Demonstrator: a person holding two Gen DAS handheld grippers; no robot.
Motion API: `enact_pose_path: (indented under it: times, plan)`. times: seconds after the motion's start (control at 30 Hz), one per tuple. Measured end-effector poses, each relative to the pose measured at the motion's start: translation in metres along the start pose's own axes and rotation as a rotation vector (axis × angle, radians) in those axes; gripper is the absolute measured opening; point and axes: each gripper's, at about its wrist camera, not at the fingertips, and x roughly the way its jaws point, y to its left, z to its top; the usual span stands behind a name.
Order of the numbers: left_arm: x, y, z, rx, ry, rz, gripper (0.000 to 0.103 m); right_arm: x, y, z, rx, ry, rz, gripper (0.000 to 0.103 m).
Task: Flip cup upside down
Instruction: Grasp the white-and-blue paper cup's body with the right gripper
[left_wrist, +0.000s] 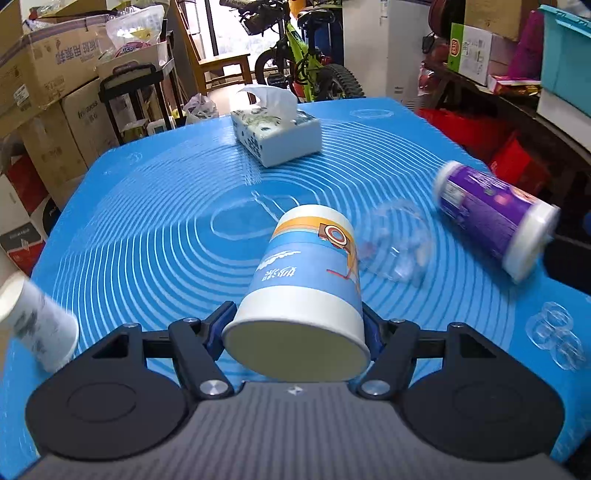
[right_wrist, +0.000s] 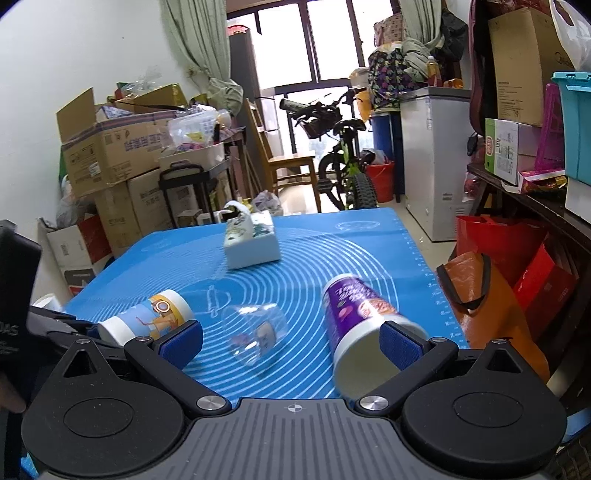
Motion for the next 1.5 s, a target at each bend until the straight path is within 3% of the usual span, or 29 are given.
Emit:
enact_pose_path:
  times: [0.3, 0.63, 0.93, 1.03, 1.2, 1.5]
  plan:
    - [-0.023, -0.017, -0.040, -0.031, 0.024, -0.013, 0.069, -0.029, 0.005, -0.024, -0.011, 0.047, 0.019, 0.101]
    - [-0.015, -0.039, -0.059, -0.007, 0.041, -0.029, 0.071, -0.033, 0.003, -0.043, 0.012, 0.102, 0.014, 0.101]
    - [-0.016, -0.038, -0.060, -0.014, 0.031, -0.014, 0.072, -0.035, 0.003, -0.049, 0.012, 0.117, 0.012, 0.101]
    - [-0.018, -0.037, -0.059, -0.020, 0.032, -0.014, 0.080, -0.035, 0.003, -0.049, 0.010, 0.116, 0.015, 0.101]
    - [-0.021, -0.035, -0.057, -0.031, 0.015, -0.013, 0.086, -0.035, 0.004, -0.048, 0.007, 0.119, 0.017, 0.101]
    - [-0.038, -0.028, -0.048, -0.071, -0.031, -0.053, 0.087, -0.037, 0.007, -0.044, 0.005, 0.113, 0.025, 0.101]
